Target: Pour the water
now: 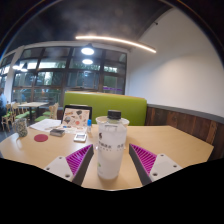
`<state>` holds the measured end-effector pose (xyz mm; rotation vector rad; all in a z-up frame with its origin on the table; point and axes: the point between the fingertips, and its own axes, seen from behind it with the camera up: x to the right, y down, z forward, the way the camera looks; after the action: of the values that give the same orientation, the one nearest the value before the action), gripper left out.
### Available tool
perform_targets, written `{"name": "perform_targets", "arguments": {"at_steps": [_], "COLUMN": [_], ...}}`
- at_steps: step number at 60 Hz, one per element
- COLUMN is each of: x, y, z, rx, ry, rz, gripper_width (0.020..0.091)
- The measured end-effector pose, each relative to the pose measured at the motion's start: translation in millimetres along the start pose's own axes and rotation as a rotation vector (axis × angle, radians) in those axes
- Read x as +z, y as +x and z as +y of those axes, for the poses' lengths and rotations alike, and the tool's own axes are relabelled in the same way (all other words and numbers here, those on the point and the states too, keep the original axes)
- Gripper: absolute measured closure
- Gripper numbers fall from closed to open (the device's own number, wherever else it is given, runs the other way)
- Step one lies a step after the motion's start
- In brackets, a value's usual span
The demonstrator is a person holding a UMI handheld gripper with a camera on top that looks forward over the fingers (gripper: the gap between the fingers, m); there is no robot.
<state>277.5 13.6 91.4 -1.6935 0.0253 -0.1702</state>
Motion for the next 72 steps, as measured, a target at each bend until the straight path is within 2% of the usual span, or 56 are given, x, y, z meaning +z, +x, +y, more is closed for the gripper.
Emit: {"name": "perform_targets", "arguments": {"at_steps": [10,13,14,15,16,20,23,25,26,33,38,44,51,56,65,72], "x": [58.2,66.5,67.6,67.4,68.0,72.0,72.5,73.0,73.3,67.5,63.7,67.7,73.8,78.9,96.8,103.8], "y": [-2.1,-0.3,-0.9,-1.2,-1.2,1.3,5.6,5.3,4.9,3.6,-18.7,-59.8,-146.1,-220.1,-342.0,-392.6], "z": [2.4,13.0,7.9,8.7,7.5,7.1,8.5,7.7,6.9,6.0,-17.1,-70.2,-140.4,-172.2,-163.5,-141.4], "rx": [0.024,0.041,0.076,0.093,0.103,0.153,0.158,0.134,0.12,0.018,-0.038,-0.185,-0.506,-0.789,-1.376,-1.806], "ry": [-0.006,-0.04,-0.021,-0.022,-0.014,-0.007,-0.006,-0.003,-0.001,-0.009,-0.001,0.03,0.104,0.153,0.183,0.227], "rz": [0.027,0.036,0.038,0.038,0.039,0.049,0.07,0.077,0.079,0.136,0.129,0.107,0.105,0.102,0.063,0.071], "gripper_width": [0.0303,0.0479,0.0537,0.0528,0.0565,0.0595,0.0657,0.0647,0.068,0.0682,0.0681,0.0682,0.0682,0.0683,0.0684,0.0682]}}
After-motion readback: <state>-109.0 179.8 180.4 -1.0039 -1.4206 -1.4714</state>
